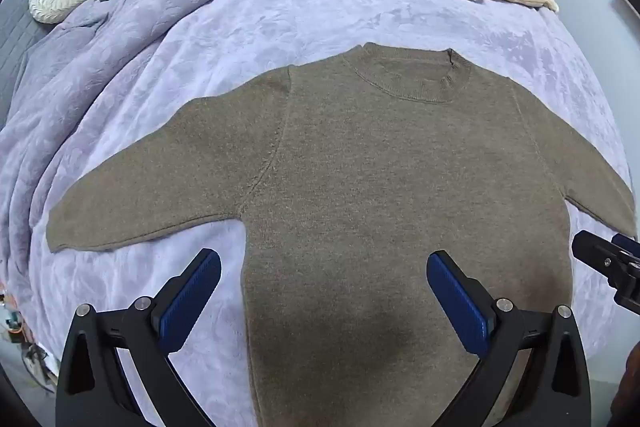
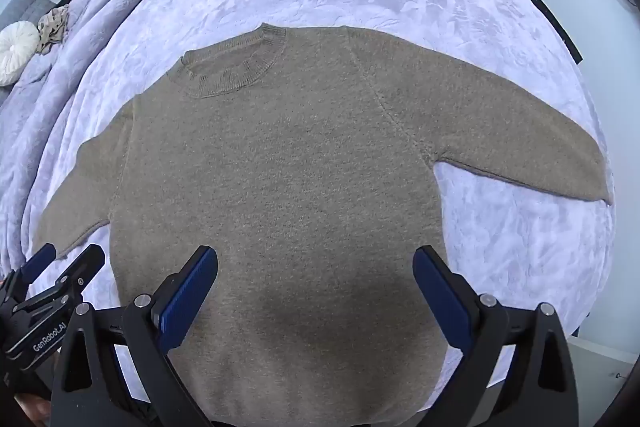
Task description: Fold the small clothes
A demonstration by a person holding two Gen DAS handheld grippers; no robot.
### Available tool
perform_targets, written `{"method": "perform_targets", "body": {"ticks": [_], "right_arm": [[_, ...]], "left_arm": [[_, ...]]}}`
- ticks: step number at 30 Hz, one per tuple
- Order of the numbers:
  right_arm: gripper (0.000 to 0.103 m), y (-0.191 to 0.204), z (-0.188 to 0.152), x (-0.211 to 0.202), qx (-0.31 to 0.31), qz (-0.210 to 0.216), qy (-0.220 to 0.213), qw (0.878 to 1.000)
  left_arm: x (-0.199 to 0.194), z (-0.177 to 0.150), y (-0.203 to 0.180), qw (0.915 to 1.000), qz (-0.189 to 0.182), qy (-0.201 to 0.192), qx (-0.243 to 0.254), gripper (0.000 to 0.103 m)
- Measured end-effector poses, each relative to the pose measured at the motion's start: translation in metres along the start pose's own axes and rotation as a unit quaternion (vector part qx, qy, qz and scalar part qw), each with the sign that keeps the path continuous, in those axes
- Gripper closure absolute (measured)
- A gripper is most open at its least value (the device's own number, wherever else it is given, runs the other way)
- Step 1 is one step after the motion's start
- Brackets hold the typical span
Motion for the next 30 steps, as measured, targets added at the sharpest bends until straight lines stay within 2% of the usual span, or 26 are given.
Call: {"method": "perform_targets", "body": {"ticks": [3, 6, 15, 30], "right_arm": [[0.004, -0.005, 0.006, 0.0, 0.0, -0.003, 0.004, 1.0], [0.004, -0.008, 0.005, -0.003, 0.005, -0.005, -0.007, 1.0], [0.004, -0.007, 0.008, -0.005, -0.012, -0.014, -0.011, 1.0], [0.004, 0.002, 0.01, -0.005, -0.022, -0.013, -0.005, 1.0]], "left_arm": [[-0.002, -0.002, 0.008, 0.9998, -0.016, 0.005, -0.006, 0.0], [0.001, 0.002, -0.004, 0.9996, 0.021, 0.015, -0.008, 0.0], [-0.002, 0.0, -0.006, 0.9988, 0.007, 0.036, -0.034, 0.0], [-0.003, 0.001, -0.002, 0.9982, 0.006, 0.045, -0.041, 0.0]]}}
Point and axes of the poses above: each gripper's, at about its wrist camera, not at the fingertips, and x roughly the way its jaws point, y to its left, z to its top, the point moved 2 cm from there along x, roughly the way its jaws point, and after that the axes turned 12 degrees about -x, right-handed, at the moved point
